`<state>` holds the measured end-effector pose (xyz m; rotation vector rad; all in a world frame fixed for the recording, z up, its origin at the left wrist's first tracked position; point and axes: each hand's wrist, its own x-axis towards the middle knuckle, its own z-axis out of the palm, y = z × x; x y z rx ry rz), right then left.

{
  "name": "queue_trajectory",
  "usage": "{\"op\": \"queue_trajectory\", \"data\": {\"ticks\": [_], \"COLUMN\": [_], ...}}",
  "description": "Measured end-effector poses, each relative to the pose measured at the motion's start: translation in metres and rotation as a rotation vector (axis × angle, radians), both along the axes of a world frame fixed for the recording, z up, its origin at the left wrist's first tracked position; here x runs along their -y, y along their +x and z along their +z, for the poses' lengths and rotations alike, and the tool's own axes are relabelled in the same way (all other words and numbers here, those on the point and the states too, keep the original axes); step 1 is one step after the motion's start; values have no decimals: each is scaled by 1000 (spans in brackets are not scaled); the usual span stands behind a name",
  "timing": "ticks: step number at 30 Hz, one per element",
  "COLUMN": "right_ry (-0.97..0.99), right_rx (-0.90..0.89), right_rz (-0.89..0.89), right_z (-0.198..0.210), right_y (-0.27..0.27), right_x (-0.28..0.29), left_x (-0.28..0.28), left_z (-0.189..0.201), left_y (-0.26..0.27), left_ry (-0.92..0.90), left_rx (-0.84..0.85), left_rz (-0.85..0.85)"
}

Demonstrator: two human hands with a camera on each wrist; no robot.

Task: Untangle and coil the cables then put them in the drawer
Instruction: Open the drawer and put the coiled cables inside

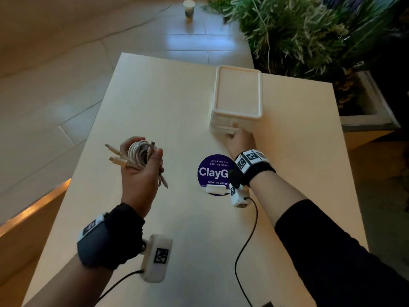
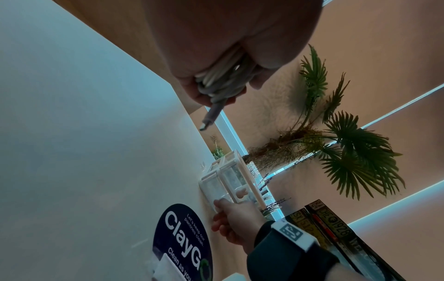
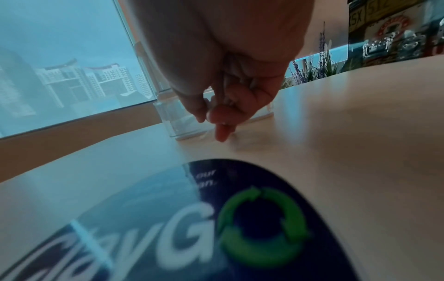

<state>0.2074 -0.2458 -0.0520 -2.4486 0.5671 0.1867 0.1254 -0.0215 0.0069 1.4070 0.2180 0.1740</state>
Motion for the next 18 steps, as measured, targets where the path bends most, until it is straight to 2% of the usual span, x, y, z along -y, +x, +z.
{"op": "queue_trajectory", "data": {"ticks": [4,7,11,13,18], "right_ry": [15,-49,-43,39,480], "right_rx": [-16,2,59,67,260], "right_rz": [35,65,5,58,300], "right_z": [-7,-12,-18,-5,59], "right_y": [-44,-87,-109,-119,-155], "right_x": [-11,-22,-31,-42,-88], "left_x": [2,4,12,16,33], "left_z": [-3,-3,-1,0,7], "left_y": [-1,-6,-15,-21,-36], "left_ry": [-4,-17,-50,-76,-185], "left_rx": [-20,-33,-80,-111,-269], "left_rz": [0,-16,-52,-70,-193]}}
